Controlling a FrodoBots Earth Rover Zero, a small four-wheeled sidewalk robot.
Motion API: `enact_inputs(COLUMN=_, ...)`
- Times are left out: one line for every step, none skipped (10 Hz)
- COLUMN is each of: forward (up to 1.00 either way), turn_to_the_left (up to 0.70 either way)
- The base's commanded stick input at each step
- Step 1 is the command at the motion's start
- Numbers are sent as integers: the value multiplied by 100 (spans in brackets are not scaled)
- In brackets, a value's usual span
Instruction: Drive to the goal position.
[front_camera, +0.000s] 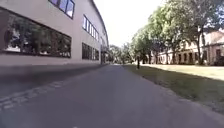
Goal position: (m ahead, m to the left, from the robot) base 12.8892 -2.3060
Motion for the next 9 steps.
enact_inputs(forward=85, turn_to_the_left=0)
enact_inputs(forward=85, turn_to_the_left=0)
enact_inputs(forward=85, turn_to_the_left=0)
enact_inputs(forward=85, turn_to_the_left=0)
enact_inputs(forward=85, turn_to_the_left=0)
enact_inputs(forward=85, turn_to_the_left=0)
enact_inputs(forward=85, turn_to_the_left=0)
enact_inputs(forward=85, turn_to_the_left=0)
enact_inputs(forward=85, turn_to_the_left=-5)
